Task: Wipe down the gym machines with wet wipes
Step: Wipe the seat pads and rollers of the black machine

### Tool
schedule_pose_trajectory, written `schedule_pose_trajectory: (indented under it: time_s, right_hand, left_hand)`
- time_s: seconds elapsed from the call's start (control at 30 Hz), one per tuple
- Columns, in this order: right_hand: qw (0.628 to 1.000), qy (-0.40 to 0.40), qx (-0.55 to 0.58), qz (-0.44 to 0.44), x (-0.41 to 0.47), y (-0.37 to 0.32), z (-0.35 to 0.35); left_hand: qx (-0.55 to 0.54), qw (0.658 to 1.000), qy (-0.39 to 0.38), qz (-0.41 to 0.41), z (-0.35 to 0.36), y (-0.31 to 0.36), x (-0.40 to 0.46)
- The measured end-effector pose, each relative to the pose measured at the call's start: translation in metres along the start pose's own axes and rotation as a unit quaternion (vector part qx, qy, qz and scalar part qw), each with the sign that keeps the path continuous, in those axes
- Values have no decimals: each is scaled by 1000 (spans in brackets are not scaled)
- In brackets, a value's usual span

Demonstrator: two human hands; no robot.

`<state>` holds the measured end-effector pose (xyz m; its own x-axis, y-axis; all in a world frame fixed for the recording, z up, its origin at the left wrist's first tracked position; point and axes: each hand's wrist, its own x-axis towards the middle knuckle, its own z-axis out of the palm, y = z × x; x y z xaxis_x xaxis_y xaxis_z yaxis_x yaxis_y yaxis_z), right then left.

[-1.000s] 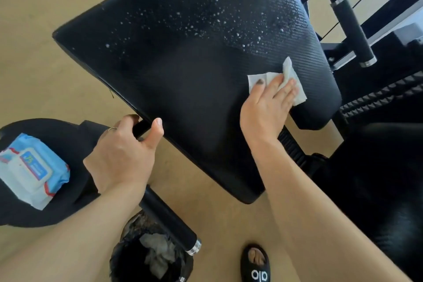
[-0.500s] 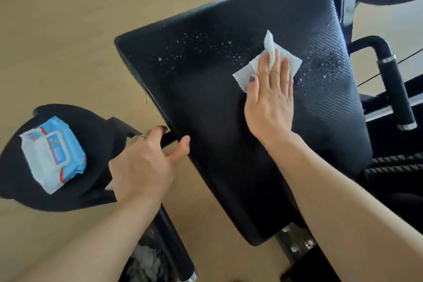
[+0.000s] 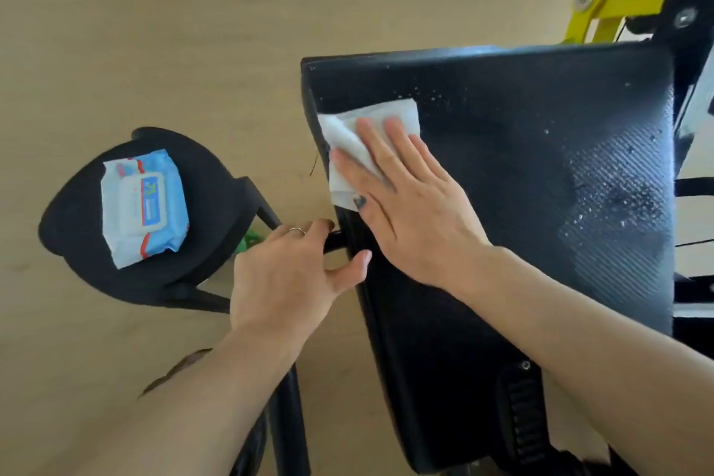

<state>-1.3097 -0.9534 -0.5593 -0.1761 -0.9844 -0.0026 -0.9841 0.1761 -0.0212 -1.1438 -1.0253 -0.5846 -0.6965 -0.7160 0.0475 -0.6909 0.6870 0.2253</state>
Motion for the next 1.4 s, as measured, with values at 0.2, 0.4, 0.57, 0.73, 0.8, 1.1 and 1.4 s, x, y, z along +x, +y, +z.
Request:
schedule_pose_trajectory:
  time_s: [0.2, 0.4, 0.57, 0.73, 0.8, 1.1, 1.4]
  right_hand:
    - [1000, 7, -8, 14, 37, -15, -4]
    - [999, -27, -21, -10, 4, -19, 1]
    - [999, 15, -8, 44, 56, -18, -6]
    - [996, 46, 19, 76, 53, -19, 0]
    - [991, 53, 32, 119, 28, 3, 6]
    - [922, 109, 126, 350, 36, 15, 2]
    - [958, 86, 68, 264, -46, 102, 8]
  left_hand:
    - [12, 1000, -3, -6, 2, -1, 1]
    - [-9, 1000, -6, -9, 1, 0, 1]
    - [8, 1000, -10, 0, 1, -1, 2]
    - [2, 1000, -9, -3, -5, 3, 2]
    - [-9, 1000, -17, -2, -8, 5, 2]
    - [-20, 1000, -21, 11, -10, 4, 2]
    - [13, 999, 11, 46, -18, 14, -8]
